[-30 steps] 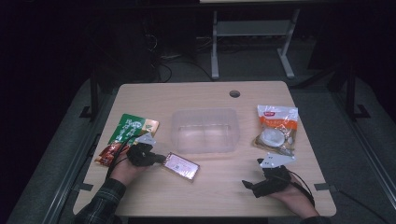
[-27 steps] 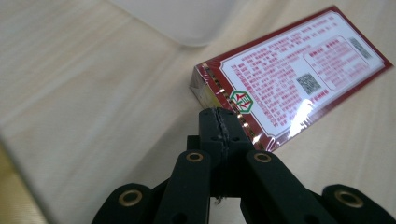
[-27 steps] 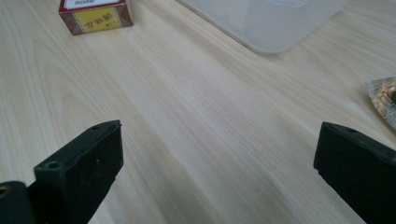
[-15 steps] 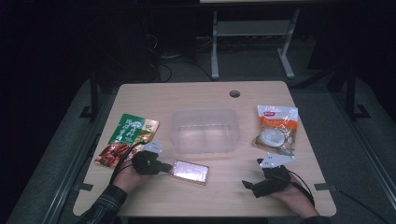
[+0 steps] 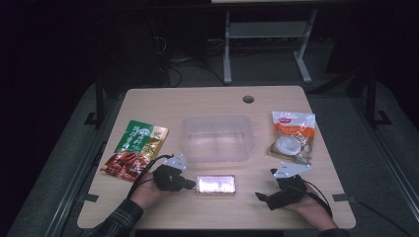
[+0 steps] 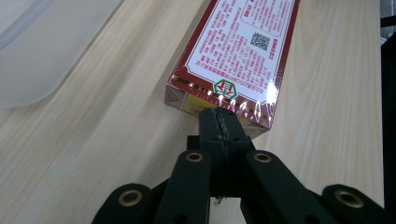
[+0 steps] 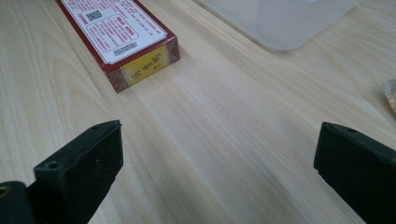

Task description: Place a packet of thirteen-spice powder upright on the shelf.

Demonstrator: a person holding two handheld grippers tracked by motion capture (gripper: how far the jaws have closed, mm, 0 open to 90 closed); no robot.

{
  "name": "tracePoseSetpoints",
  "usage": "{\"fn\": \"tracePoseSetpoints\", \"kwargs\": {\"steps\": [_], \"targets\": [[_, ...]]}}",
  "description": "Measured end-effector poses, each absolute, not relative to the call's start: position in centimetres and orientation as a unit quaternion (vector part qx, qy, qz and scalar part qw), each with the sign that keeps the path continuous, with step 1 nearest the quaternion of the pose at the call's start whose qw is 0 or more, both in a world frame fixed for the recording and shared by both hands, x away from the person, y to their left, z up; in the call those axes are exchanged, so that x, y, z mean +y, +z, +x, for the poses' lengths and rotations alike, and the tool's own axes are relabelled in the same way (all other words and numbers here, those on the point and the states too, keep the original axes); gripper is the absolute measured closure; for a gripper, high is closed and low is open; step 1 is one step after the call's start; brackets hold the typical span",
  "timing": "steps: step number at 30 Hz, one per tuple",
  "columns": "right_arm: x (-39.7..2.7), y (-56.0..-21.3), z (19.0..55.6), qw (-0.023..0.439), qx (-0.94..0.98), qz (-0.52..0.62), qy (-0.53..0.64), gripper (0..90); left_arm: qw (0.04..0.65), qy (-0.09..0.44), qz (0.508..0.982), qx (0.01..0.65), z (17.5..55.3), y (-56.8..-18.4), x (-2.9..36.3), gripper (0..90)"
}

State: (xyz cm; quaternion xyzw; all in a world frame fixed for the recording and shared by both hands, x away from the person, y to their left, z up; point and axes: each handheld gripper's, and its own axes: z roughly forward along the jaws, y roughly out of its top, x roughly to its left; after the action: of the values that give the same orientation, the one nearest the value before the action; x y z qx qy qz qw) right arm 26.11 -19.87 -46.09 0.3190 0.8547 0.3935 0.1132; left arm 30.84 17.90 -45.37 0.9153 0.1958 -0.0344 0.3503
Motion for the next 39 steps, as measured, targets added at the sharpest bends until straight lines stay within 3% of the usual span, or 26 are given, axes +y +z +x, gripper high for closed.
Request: {"fn": "tracePoseSetpoints", "kwargs": {"steps": [6,11,12,21,27,31,39], "targets": [[-19.9,-46.0,26.2,0.101,0.855,0.315,0.399,0.9,0.352,-0.027,0.916,0.192,30.8,-45.2,18.0,89.4],[-19.9,-45.6,26.2,0.094,0.857,0.306,0.403,0.9,0.361,-0.020,0.910,0.202,30.7,-44.9,19.0,78.7],[-19.8,-45.4,26.1,0.094,0.859,0.300,0.404,0.9,0.365,-0.015,0.907,0.208,30.6,-44.8,19.5,72.3],[-18.1,-44.9,26.8,0.076,0.883,0.251,0.389,0.9,0.367,-0.006,0.906,0.212,29.0,-44.9,20.4,44.6],[-17.0,-44.4,27.7,0.055,0.889,0.221,0.397,1.0,0.369,0.008,0.905,0.214,28.1,-45.1,21.0,32.4],[-16.4,-44.2,28.0,0.045,0.895,0.202,0.396,1.0,0.370,0.012,0.905,0.210,27.9,-45.1,21.4,27.7],[-13.4,-43.8,29.5,0.036,0.914,0.136,0.380,3.2,0.371,0.013,0.905,0.209,28.6,-45.6,21.5,27.6]]}}
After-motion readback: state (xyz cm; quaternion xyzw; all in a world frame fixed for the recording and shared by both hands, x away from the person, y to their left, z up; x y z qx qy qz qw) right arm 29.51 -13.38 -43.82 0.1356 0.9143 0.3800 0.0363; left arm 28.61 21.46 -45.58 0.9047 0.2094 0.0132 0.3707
